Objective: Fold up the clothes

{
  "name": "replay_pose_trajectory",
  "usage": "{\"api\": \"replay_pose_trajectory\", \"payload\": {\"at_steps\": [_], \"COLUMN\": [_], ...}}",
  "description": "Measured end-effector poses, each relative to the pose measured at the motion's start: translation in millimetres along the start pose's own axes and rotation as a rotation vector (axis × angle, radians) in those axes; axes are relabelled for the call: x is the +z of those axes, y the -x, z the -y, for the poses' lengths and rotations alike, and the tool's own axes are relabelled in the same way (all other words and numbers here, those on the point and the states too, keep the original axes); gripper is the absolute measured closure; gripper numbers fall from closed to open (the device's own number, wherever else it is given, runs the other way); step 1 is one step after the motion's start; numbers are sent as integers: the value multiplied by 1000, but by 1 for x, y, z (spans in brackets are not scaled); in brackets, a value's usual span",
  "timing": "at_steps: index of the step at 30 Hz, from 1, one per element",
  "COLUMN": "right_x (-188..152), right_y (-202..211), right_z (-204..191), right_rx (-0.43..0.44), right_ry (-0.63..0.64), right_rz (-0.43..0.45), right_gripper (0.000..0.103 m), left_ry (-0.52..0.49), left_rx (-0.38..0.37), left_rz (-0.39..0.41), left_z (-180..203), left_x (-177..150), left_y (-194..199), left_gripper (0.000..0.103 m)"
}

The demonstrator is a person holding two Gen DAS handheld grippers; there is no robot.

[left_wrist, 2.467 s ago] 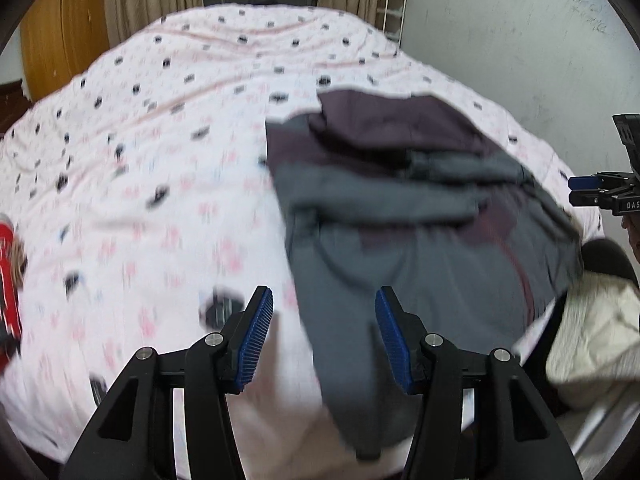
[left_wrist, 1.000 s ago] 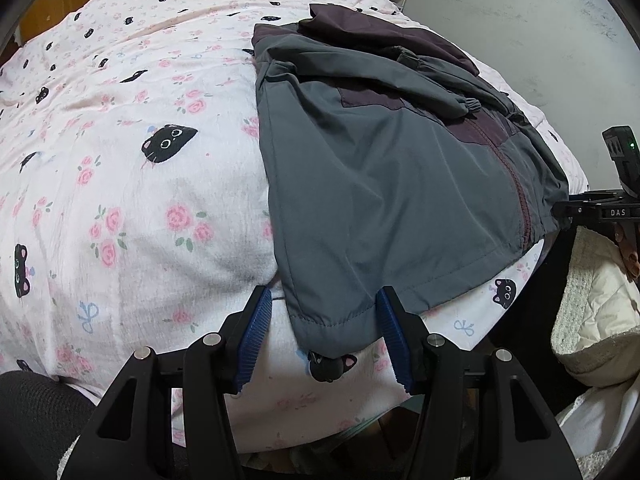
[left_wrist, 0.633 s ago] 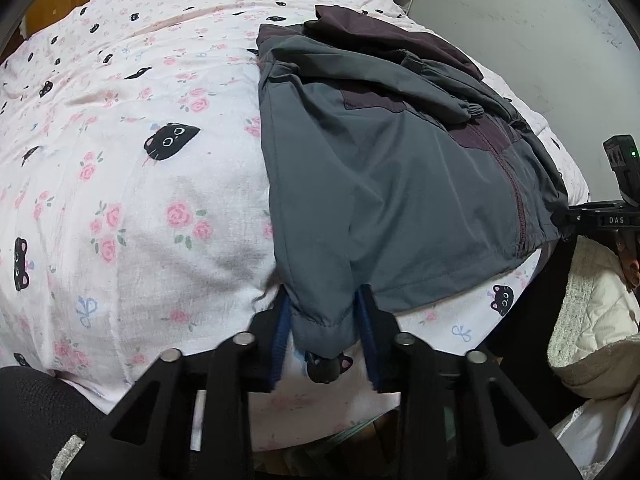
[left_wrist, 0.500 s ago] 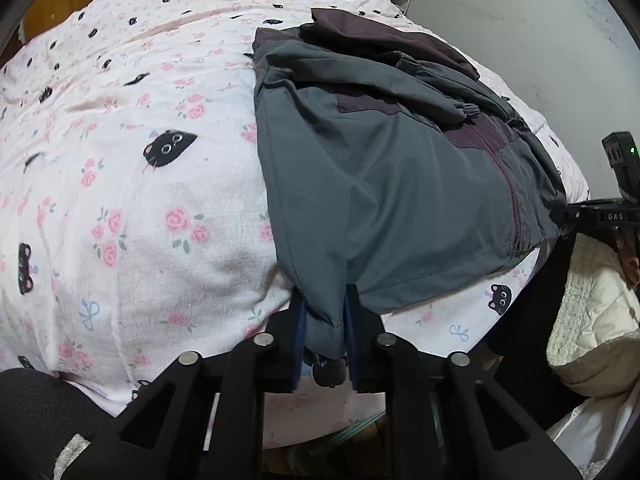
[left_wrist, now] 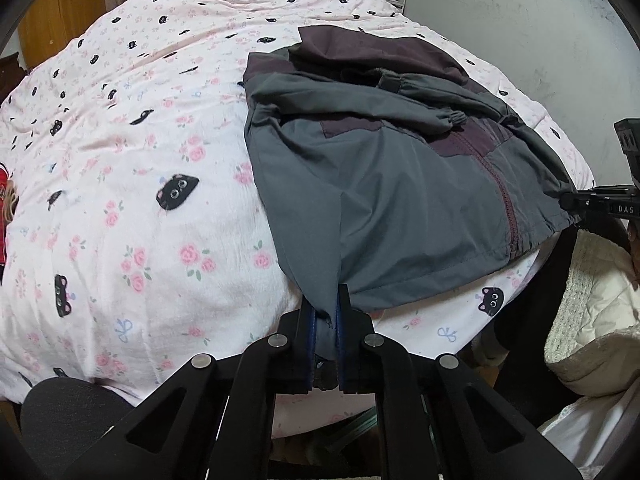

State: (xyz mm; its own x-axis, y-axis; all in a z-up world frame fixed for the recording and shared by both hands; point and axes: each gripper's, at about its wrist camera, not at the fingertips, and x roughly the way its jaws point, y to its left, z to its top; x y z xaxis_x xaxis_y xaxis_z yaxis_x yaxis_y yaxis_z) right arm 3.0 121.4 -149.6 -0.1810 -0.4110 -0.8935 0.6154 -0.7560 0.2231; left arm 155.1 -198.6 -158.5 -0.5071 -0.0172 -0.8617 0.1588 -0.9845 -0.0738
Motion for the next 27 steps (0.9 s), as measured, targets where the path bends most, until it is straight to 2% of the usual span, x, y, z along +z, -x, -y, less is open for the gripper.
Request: {"api": "replay_pose_trajectory", "payload": {"at_steps": [11, 27], "right_x": [13, 48], "right_y": [27, 62], "right_z": [-20, -25], "right_rx": [-29, -10], "right_ry": [89, 107], "right_rz": [48, 117], "right_gripper": [94, 94], "left_ry": [5, 44], "left_rx": [17, 14], "left_rz": [23, 100], "left_z": [3, -13], "left_x": [17, 62], "left_y": [25, 47], "left_gripper": [96, 96]}}
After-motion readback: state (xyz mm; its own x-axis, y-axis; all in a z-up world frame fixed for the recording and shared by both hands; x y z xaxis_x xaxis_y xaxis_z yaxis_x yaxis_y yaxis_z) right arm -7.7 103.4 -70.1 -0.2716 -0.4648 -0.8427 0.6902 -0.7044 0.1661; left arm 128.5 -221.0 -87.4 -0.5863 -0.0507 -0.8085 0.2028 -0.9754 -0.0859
